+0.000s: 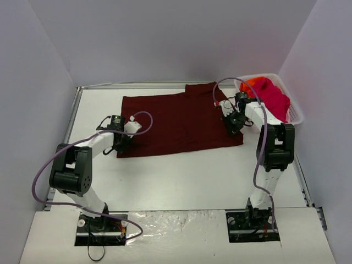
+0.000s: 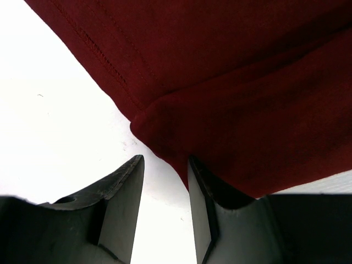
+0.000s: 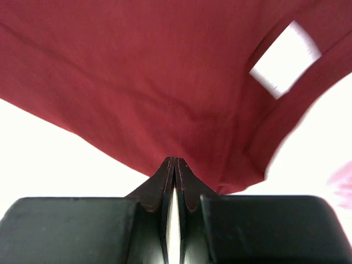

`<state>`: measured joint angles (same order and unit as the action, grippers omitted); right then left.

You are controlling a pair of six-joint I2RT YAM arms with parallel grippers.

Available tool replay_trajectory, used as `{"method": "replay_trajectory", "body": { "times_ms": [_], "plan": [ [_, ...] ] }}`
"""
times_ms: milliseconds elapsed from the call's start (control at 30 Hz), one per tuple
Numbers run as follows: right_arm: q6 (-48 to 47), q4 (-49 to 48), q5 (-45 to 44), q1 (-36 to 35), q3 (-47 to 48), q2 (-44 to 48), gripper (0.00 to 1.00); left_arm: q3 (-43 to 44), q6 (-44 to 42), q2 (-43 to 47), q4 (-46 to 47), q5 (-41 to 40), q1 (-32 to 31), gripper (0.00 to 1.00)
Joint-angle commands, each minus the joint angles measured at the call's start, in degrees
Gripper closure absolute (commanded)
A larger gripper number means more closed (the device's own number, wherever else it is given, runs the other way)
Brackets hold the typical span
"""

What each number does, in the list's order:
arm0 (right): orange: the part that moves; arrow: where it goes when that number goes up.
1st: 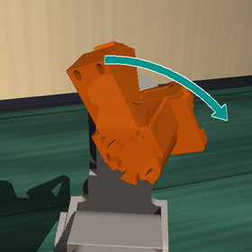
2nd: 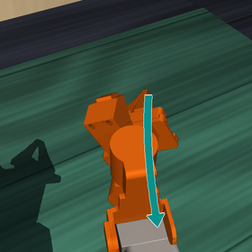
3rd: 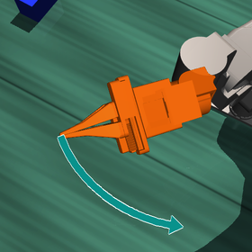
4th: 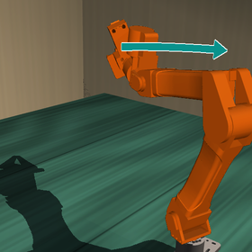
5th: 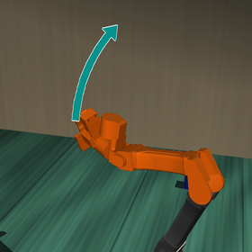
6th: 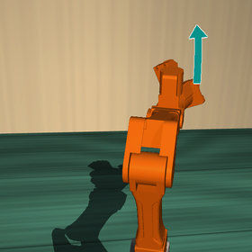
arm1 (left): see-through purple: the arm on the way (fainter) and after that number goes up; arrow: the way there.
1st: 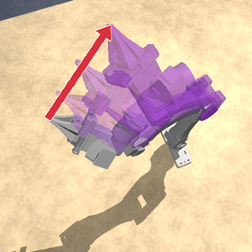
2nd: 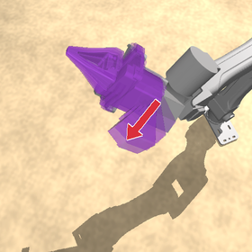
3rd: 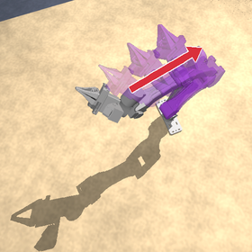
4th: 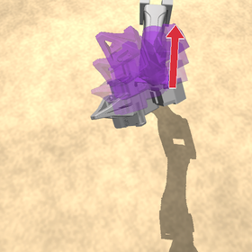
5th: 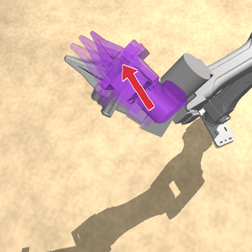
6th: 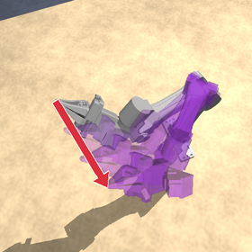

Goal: Fold and stack the t-shirts
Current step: Fold the flattened tshirt in 1/3 of the way

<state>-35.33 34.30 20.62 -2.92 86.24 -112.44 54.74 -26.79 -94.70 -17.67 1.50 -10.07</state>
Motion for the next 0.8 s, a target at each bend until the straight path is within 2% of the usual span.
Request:
{"method": "replay_trajectory", "body": {
  "times_ms": [0,400,500,600,767],
  "plan": [
    [-2.64,0.86,-2.69,1.42,-2.12,-0.67,1.00,-0.42,0.95,0.65,-1.58,2.55,-0.83,0.63],
    [-3.51,-0.12,-3.83,1.95,-5.11,-7.79,1.00,-0.69,-0.63,-0.23,-1.57,0.00,-1.18,0.64],
    [-3.95,-0.03,-5.33,1.86,-7.48,-7.27,1.00,-0.86,-2.13,0.04,-3.41,-0.97,-1.36,0.65],
    [-4.57,0.23,-6.38,1.86,-10.63,-5.16,1.00,-1.04,-3.18,0.39,-5.96,-2.99,-1.62,0.72],
    [-5.27,0.76,-8.57,1.60,-15.30,-1.82,1.00,-4.37,-5.03,2.32,-7.82,-4.92,-2.33,0.73]
  ]
}}
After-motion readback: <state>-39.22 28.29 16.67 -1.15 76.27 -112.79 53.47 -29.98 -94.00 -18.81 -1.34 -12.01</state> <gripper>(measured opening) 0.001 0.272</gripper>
